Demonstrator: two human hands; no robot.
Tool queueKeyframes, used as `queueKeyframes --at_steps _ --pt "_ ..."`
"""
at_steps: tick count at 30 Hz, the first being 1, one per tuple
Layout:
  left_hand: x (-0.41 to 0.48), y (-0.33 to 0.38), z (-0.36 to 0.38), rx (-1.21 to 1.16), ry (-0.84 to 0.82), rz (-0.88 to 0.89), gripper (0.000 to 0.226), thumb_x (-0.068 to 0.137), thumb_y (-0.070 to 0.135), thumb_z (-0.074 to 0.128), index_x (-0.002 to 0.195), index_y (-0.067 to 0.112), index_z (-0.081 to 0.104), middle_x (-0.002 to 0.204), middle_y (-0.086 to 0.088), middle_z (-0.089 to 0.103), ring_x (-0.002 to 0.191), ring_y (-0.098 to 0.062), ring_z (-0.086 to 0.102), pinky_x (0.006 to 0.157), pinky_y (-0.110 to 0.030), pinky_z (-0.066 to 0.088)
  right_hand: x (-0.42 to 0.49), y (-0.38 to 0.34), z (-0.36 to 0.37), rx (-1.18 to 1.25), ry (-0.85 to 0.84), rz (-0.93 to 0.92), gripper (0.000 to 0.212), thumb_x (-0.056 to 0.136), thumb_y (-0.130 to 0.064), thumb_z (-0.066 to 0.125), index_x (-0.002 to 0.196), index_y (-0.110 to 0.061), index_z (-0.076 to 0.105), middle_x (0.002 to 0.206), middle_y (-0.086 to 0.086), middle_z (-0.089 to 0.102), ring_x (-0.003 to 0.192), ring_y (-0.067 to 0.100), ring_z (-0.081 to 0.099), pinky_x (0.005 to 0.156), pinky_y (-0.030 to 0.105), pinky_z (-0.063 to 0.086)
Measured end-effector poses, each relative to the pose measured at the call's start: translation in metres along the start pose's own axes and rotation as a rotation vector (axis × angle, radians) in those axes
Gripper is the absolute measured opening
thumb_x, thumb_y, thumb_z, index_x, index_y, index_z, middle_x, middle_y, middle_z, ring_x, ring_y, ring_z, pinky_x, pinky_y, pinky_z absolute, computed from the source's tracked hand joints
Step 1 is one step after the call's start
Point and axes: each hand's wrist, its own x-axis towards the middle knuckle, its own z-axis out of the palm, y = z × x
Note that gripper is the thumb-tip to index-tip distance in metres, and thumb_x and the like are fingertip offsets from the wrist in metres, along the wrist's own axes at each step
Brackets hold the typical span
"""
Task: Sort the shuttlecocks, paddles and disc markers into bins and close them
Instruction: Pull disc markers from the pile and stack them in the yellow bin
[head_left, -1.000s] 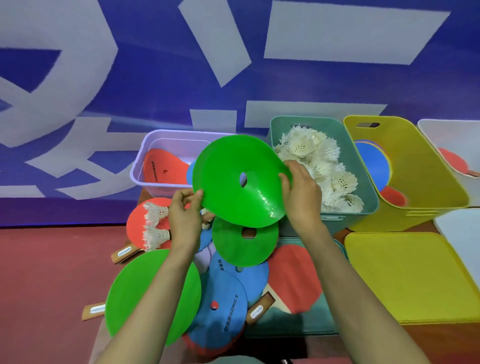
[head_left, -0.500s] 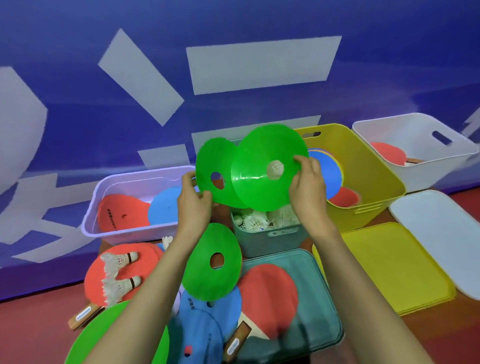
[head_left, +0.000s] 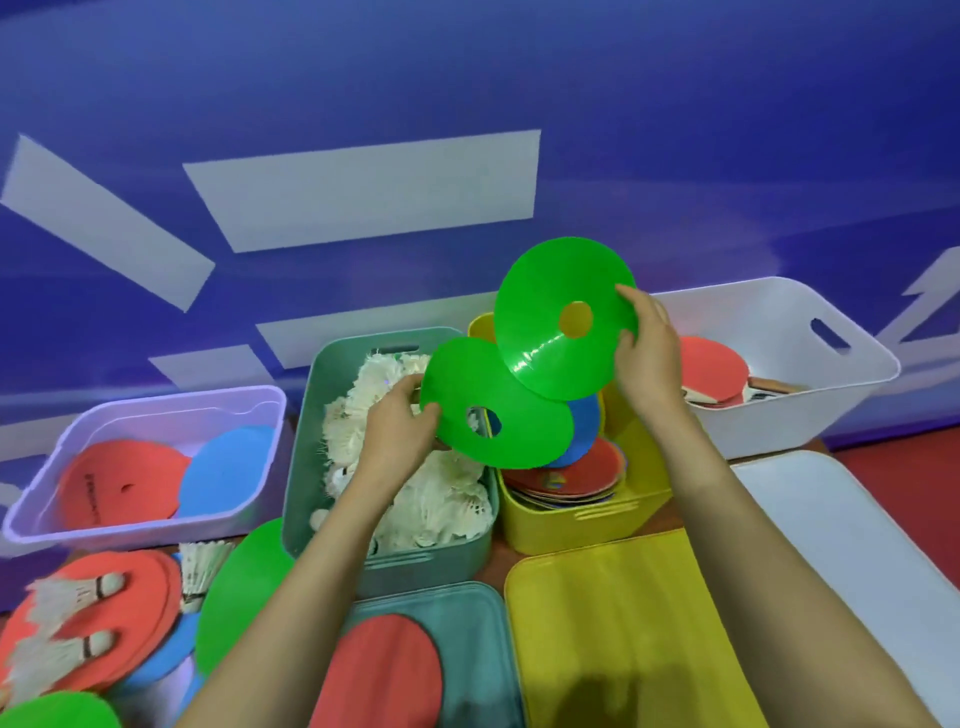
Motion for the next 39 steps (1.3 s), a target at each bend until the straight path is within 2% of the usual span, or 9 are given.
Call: queueKeyframes --at_steps 4,7,11,15,19,22,26,32,39 --pt "0.008 0.026 0.043 0.096 -0.222 -0.062 0.035 0.089 0.001 0.046 0.121 0.006 0.056 0.11 -0.007 0.061 0.074 -0.029 0.069 0.067 -0.042 0.059 0.033 0.029 0.007 -0.044 -0.056 -0.012 0.063 0.072 0.022 0.035 0.125 -0.005 0.055 0.131 0.015 0.053 0.12 0.029 0.049 0.099 0.02 0.03" --pt "0.017 0.033 0.075 0.493 -0.376 0.017 0.038 0.085 0.002 0.047 0.123 0.003 0.053 0.113 -0.018 0.063 0.091 -0.034 0.065 0.079 -0.041 0.054 0.044 0.047 0.018 -0.071 -0.131 -0.099 0.062 0.066 0.019 0.036 0.118 -0.004 0.06 0.124 0.014 0.058 0.115 0.029 0.054 0.096 0.023 0.034" --pt "0.027 0.034 0.112 0.749 -0.518 0.022 0.048 0.089 -0.001 0.039 0.136 0.002 0.032 0.115 -0.026 0.056 0.105 -0.038 0.057 0.08 -0.041 0.047 0.048 0.069 0.039 -0.093 -0.34 -0.173 0.054 0.067 0.012 0.037 0.111 -0.002 0.064 0.12 0.016 0.061 0.113 0.03 0.055 0.096 0.023 0.033" --pt "0.034 0.018 0.13 0.893 -0.559 0.008 0.052 0.089 -0.003 0.037 0.139 0.004 0.029 0.125 -0.024 0.048 0.113 -0.04 0.051 0.09 -0.044 0.043 0.053 0.091 0.061 -0.163 -0.541 -0.169 0.057 0.066 0.022 0.042 0.111 -0.005 0.065 0.131 0.016 0.054 0.123 0.032 0.048 0.103 0.029 0.032" --pt "0.031 0.008 0.132 0.98 -0.449 0.147 0.051 0.09 0.008 0.048 0.14 0.008 0.034 0.139 -0.018 0.034 0.124 -0.034 0.035 0.103 -0.037 0.031 0.052 0.097 0.071 -0.263 -0.604 -0.163 0.042 0.081 0.012 0.047 0.113 -0.008 0.065 0.149 0.012 0.031 0.137 0.03 0.027 0.111 0.027 0.02" --pt "0.027 0.006 0.124 0.891 -0.387 0.213 0.051 0.09 0.018 0.053 0.138 0.012 0.039 0.136 -0.013 0.042 0.123 -0.03 0.037 0.102 -0.035 0.033 0.044 0.086 0.069 -0.255 -0.549 -0.174 0.032 0.087 0.0 0.051 0.115 -0.009 0.062 0.144 0.012 0.036 0.133 0.03 0.033 0.109 0.031 0.025" --pt "0.011 0.005 0.104 0.728 -0.328 0.255 0.043 0.089 0.024 0.056 0.131 0.015 0.05 0.129 -0.007 0.052 0.121 -0.025 0.044 0.099 -0.031 0.035 0.02 0.055 0.058 -0.21 -0.585 -0.237 0.029 0.088 -0.006 0.055 0.116 -0.01 0.061 0.132 0.009 0.047 0.123 0.028 0.044 0.103 0.031 0.032" --pt "-0.03 -0.005 0.045 0.402 0.02 0.293 0.031 0.088 0.018 0.058 0.119 0.017 0.06 0.12 -0.001 0.062 0.114 -0.02 0.052 0.094 -0.028 0.037 -0.039 -0.019 0.049 -0.118 -0.647 -0.35 0.037 0.09 -0.014 0.058 0.127 -0.013 0.053 0.129 0.005 0.051 0.121 0.023 0.046 0.103 0.031 0.033" --pt "-0.054 -0.073 -0.053 0.392 0.173 0.194 0.028 0.083 0.016 0.064 0.111 0.015 0.065 0.11 -0.005 0.066 0.104 -0.026 0.058 0.091 -0.031 0.04 -0.119 -0.103 0.079 -0.102 -0.72 -0.403 0.036 0.09 -0.016 0.058 0.126 -0.013 0.054 0.128 0.006 0.052 0.121 0.025 0.046 0.105 0.036 0.035"
